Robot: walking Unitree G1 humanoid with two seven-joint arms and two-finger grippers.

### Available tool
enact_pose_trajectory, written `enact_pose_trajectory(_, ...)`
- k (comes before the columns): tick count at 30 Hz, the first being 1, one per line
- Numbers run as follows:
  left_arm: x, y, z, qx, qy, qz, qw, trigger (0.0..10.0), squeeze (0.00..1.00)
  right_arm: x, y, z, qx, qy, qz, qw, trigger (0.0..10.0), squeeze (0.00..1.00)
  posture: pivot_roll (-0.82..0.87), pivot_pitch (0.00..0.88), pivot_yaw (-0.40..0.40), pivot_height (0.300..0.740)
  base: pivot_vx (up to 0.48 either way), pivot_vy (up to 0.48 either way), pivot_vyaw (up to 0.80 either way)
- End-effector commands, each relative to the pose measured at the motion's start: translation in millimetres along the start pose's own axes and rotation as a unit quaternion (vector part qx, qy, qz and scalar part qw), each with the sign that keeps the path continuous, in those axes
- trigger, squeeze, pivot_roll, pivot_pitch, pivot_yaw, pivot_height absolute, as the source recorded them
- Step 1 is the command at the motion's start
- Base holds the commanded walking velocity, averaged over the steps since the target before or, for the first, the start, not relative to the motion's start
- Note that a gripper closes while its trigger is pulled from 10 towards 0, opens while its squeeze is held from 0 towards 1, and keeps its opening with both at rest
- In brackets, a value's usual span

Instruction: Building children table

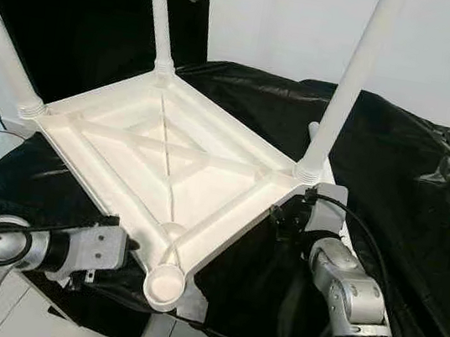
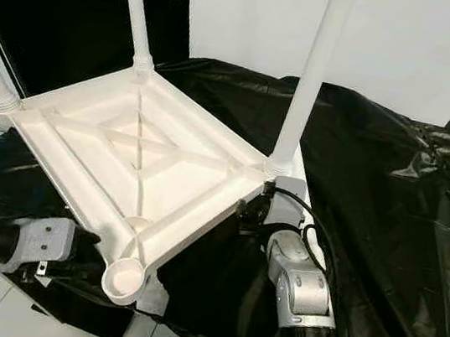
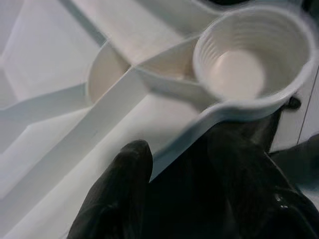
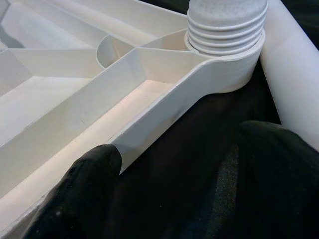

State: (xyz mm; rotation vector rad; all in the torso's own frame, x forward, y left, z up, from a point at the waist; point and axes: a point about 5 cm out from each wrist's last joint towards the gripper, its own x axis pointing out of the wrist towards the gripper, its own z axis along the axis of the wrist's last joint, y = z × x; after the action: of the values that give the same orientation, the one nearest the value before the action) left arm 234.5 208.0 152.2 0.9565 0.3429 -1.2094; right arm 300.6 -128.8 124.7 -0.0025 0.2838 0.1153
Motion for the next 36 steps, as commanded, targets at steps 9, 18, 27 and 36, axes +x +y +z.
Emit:
enact_pose_trajectory(9, -0.6, 25.7, -9.2, 0.041, 0.042, 0.057, 0.997, 10.0, 0.00, -13.3, 18.9, -4.9, -0.007, -0.009, 0.045, 0.999, 10.0, 0.00, 0.04, 0.000, 0.028, 0.740, 0.000, 0.000, 0.00)
enact_pose_trajectory(18, 12.6, 30.5, -19.5, 0.069, 0.104, -0.025, 0.992, 10.0, 0.00, -21.2, 18.7, -1.5, -0.005, -0.024, 0.051, 0.998, 10.0, 0.00, 0.03, 0.000, 0.055, 0.740, 0.000, 0.000, 0.00)
enact_pose_trajectory(27, 22.2, 44.7, -28.8, 0.046, 0.124, -0.067, 0.989, 9.3, 0.00, -58.1, 39.3, 10.2, -0.027, -0.120, 0.157, 0.980, 10.0, 0.00, 0.00, 0.030, 0.102, 0.740, 0.000, 0.000, 0.00)
enact_pose_trajectory(36, 18.5, 44.0, -29.4, 0.032, 0.107, -0.094, 0.989, 0.0, 0.00, -90.4, 37.1, 7.5, -0.022, -0.117, 0.230, 0.966, 10.0, 0.00, 0.01, 0.057, 0.103, 0.740, 0.000, 0.000, 0.00)
